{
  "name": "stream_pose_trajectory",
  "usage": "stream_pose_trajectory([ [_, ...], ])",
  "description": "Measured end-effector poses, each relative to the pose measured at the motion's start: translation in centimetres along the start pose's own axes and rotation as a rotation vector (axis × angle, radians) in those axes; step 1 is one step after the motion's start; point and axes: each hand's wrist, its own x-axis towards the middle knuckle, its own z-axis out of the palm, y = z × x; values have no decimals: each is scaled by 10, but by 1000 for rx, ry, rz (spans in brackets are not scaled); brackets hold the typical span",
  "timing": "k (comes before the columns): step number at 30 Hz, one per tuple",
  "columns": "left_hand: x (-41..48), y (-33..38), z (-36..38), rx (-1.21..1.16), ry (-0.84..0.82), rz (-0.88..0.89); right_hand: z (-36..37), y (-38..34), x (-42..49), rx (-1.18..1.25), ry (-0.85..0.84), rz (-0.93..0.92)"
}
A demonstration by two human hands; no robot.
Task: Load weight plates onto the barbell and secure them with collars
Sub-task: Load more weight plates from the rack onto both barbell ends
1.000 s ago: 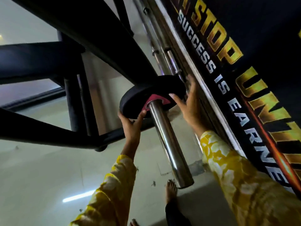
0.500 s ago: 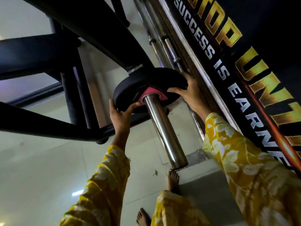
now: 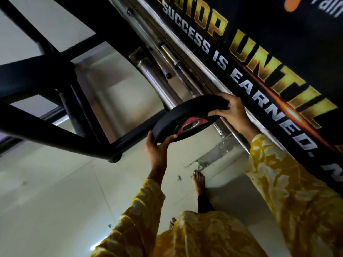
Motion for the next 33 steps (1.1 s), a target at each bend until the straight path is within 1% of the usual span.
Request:
stream_pose_trajectory([
  [6,-57,-1,-18,21,-111,38,-22,-20,-89,-26,78,48],
  [10,-88,35,-54,-1,-145,65,-27,-70,-135,37,106,5],
  [12,-102,55,-77,-1,-123,74,-26,-99,-154,52,92,-31],
  [16,-131,91,-129,-34,-45,108,-12,-156,-187,61,44,-121],
  [21,-177,121,-198,-93,95,129,18,-217,-220,24,-78,-242],
  [25,-222,144,-255,-91,277,220,52,-263,-254,63,-158,-372],
  [29,-258,156,-313,-101,447,253,89,-304,-287,101,-241,-504],
  [33,-287,159,-365,-111,572,296,126,-343,-321,117,-342,-599],
])
